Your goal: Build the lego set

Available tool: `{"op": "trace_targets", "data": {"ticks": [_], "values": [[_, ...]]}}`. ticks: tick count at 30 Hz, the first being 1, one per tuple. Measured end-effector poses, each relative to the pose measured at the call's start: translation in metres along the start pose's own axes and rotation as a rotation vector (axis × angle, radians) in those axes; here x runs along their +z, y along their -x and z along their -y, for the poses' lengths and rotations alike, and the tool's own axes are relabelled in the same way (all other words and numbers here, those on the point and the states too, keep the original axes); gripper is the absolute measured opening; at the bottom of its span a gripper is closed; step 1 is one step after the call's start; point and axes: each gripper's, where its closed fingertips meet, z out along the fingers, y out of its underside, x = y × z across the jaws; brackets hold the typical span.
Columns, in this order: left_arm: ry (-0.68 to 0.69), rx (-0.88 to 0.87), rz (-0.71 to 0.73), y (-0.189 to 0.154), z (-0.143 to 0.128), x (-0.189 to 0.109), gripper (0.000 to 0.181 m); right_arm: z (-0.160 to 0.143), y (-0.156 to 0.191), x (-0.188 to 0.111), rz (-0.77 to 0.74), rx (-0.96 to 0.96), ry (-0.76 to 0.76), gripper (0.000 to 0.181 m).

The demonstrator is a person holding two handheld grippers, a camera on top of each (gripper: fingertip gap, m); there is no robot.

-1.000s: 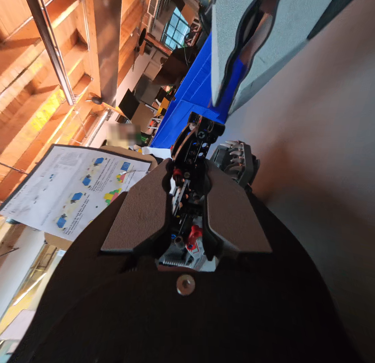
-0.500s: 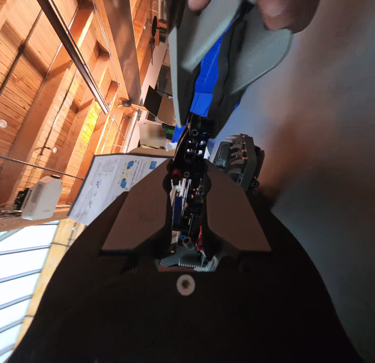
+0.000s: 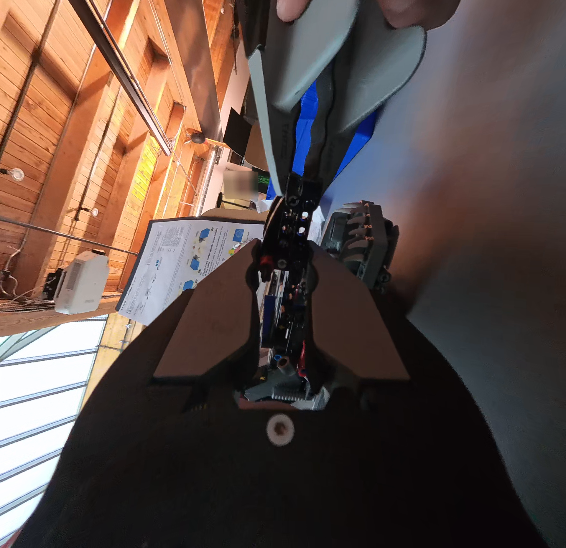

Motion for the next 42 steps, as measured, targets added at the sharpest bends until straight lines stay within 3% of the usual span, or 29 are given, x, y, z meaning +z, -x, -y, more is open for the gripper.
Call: {"op": "trace_targets", "data": {"ticks": [4,6,11,17,20,25,30,35,38,42], "values": [[-0.05,0.086,0.087,0.003,0.015,-0.003,0.031,0.002,0.002,0.002,-0.003,-0.023,0.002,0.01],[-0.073,0.123,0.089,0.0,0.022,-0.003,0.021,0.003,0.006,0.006,0.003,-0.032,0.008,0.009],[0.002,0.004,0.085,0.01,0.004,0.0,0.023,0.007,0.012,0.013,-0.021,-0.154,0.01,0.009],[0.048,0.003,0.064,0.011,-0.001,0.004,0.023,0.011,0.011,0.015,-0.045,-0.171,-0.041,0.008],[0.05,0.021,0.038,0.007,-0.003,0.004,0.105,0.009,0.007,0.016,-0.019,-0.101,-0.085,0.007],[0.04,0.061,0.016,-0.001,0.0,0.005,0.021,0.002,-0.004,0.01,-0.074,-0.146,-0.011,0.007],[0.029,0.004,-0.004,-0.002,-0.001,0.006,0.021,0.001,-0.006,0.009,-0.151,-0.289,0.079,0.009],[0.048,0.04,-0.044,-0.012,-0.003,0.008,0.023,-0.002,-0.018,0.008,-0.139,-0.262,0.068,0.002],[0.045,0.045,-0.062,-0.017,-0.002,0.008,0.023,-0.004,-0.027,0.006,-0.216,-0.358,0.094,0.0],[0.03,0.025,-0.044,-0.012,-0.001,0.009,0.025,0.0,-0.02,0.004,-0.142,-0.294,0.13,0.0]]}}
